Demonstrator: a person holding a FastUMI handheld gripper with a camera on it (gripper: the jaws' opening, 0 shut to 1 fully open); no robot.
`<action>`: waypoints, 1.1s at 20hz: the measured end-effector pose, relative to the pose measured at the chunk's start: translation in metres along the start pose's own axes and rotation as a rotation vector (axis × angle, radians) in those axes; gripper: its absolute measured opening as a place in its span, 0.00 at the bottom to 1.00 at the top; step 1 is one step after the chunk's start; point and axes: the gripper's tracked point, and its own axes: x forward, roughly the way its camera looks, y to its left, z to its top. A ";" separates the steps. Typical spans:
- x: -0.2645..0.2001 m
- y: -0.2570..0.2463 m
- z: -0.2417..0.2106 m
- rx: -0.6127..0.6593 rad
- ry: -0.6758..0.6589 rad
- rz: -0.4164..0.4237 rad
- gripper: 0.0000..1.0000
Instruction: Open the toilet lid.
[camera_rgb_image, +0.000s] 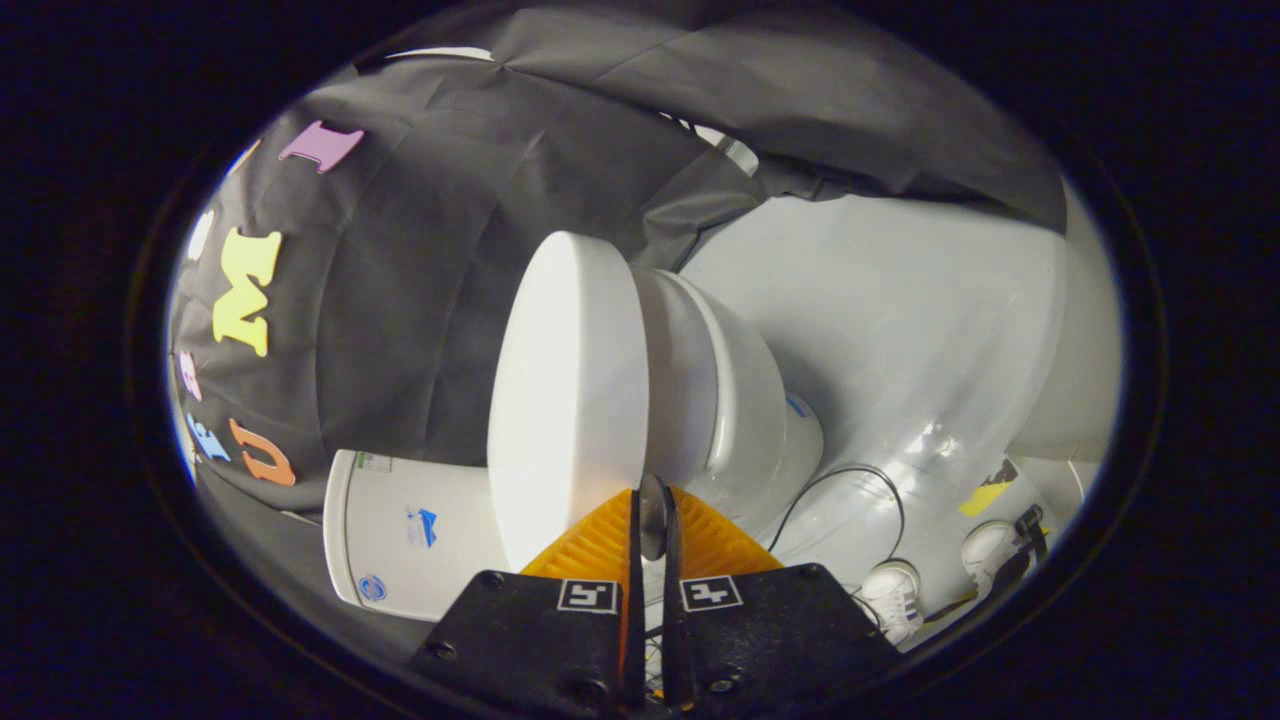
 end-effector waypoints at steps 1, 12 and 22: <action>-0.001 0.002 0.002 0.012 0.003 0.004 0.10; -0.024 0.035 0.001 -0.055 -0.012 0.079 0.10; -0.039 0.070 -0.005 -0.207 -0.052 0.098 0.10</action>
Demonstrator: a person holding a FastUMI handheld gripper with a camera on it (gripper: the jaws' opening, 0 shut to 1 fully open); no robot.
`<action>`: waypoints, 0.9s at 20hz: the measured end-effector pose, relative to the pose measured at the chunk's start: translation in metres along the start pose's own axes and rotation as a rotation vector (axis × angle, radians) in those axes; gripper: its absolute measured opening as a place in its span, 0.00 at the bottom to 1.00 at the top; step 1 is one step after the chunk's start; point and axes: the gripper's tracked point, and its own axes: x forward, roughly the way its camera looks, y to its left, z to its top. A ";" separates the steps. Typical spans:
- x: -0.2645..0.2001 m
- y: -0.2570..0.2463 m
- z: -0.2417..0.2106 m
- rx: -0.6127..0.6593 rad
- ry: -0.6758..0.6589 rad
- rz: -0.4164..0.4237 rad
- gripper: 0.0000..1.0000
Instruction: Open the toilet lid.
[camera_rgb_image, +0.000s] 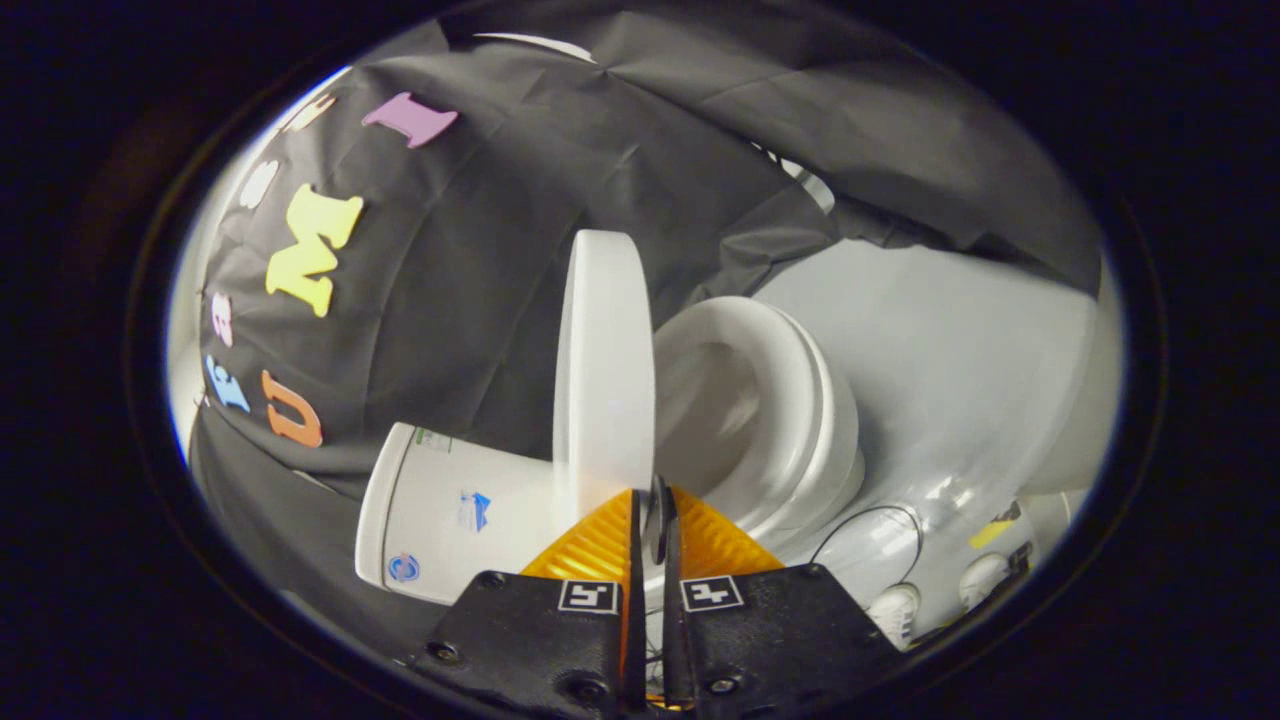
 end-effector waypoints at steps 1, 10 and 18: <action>-0.001 0.004 0.000 -0.013 -0.003 0.001 0.10; -0.005 0.018 0.001 -0.064 -0.016 -0.005 0.10; -0.011 0.041 0.001 -0.185 -0.059 -0.030 0.10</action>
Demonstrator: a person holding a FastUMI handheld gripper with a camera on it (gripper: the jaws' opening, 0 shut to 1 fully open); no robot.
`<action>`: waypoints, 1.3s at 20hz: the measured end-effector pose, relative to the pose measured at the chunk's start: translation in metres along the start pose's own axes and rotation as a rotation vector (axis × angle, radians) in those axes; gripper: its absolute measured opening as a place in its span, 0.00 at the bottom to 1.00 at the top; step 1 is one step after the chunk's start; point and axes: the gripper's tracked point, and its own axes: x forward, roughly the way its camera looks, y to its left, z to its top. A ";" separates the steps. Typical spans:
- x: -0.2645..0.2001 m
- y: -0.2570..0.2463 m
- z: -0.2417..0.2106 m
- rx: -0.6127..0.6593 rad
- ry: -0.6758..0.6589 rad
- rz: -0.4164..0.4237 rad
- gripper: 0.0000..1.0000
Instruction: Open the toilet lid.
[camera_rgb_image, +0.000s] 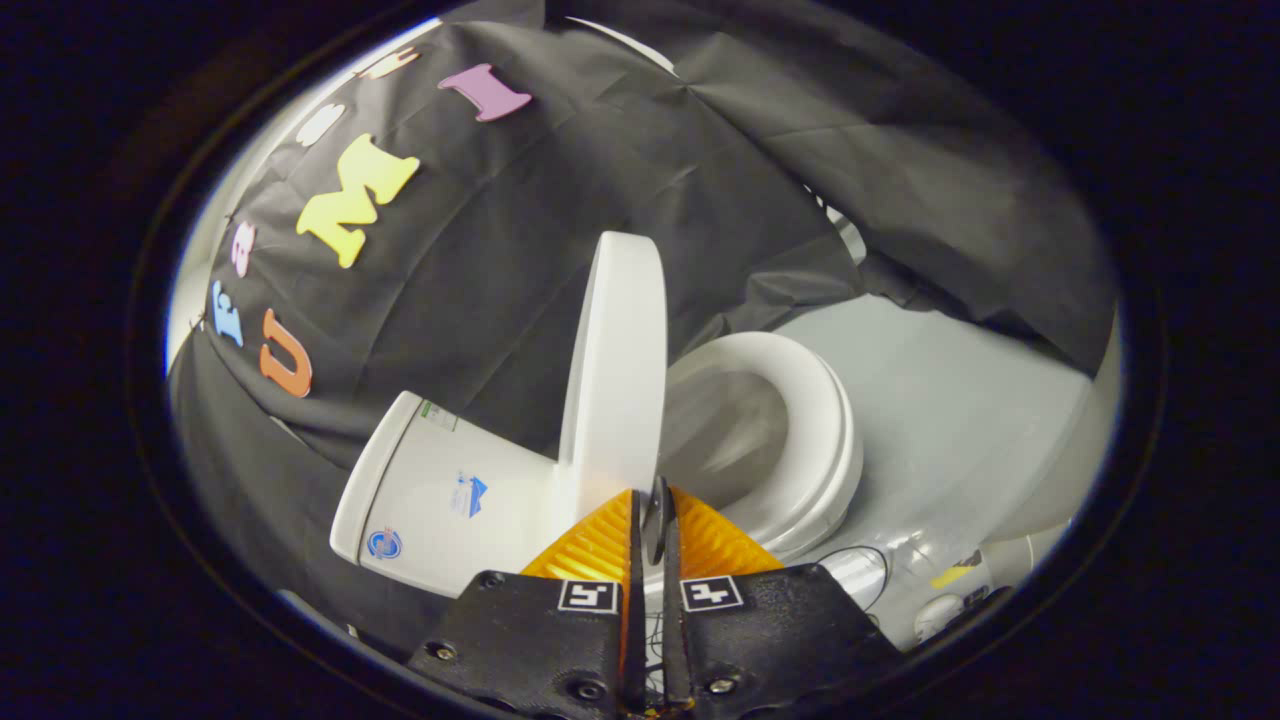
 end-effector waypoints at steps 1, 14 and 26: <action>0.000 0.003 0.002 -0.024 -0.009 -0.012 0.10; -0.013 0.057 0.002 -0.190 -0.044 -0.051 0.10; -0.019 0.111 -0.006 -0.319 -0.066 -0.064 0.10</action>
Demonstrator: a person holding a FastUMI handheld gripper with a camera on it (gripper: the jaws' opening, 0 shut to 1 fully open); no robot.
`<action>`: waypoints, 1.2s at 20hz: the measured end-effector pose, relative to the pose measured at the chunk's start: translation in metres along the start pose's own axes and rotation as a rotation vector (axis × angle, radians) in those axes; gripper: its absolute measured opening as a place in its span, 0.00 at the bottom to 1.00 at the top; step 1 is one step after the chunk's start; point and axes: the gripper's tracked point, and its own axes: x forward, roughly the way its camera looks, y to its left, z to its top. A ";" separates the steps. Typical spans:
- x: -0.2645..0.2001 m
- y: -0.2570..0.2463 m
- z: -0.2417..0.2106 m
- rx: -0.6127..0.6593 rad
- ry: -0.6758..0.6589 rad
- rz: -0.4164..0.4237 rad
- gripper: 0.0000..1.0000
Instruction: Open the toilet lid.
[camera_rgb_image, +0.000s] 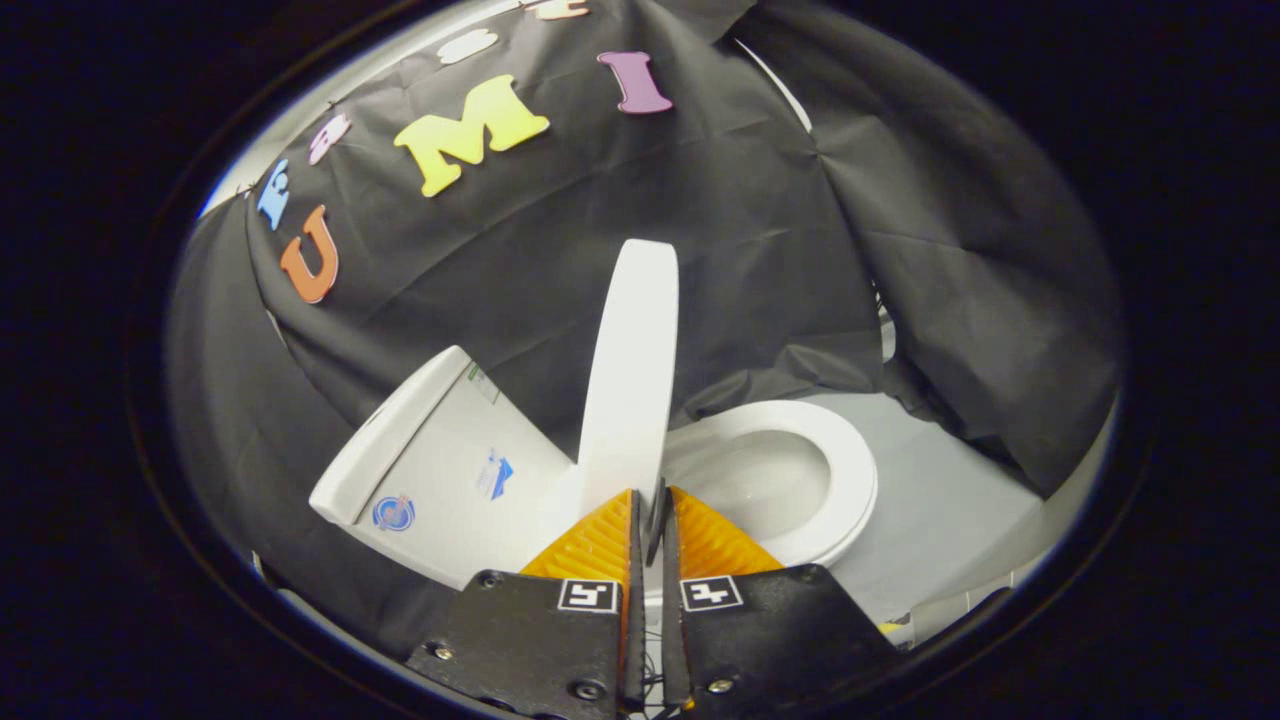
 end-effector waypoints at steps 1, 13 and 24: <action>0.000 0.004 0.002 -0.006 -0.002 0.002 0.10; -0.007 0.064 0.002 -0.133 -0.008 -0.002 0.10; -0.007 0.102 -0.001 -0.188 0.016 0.015 0.13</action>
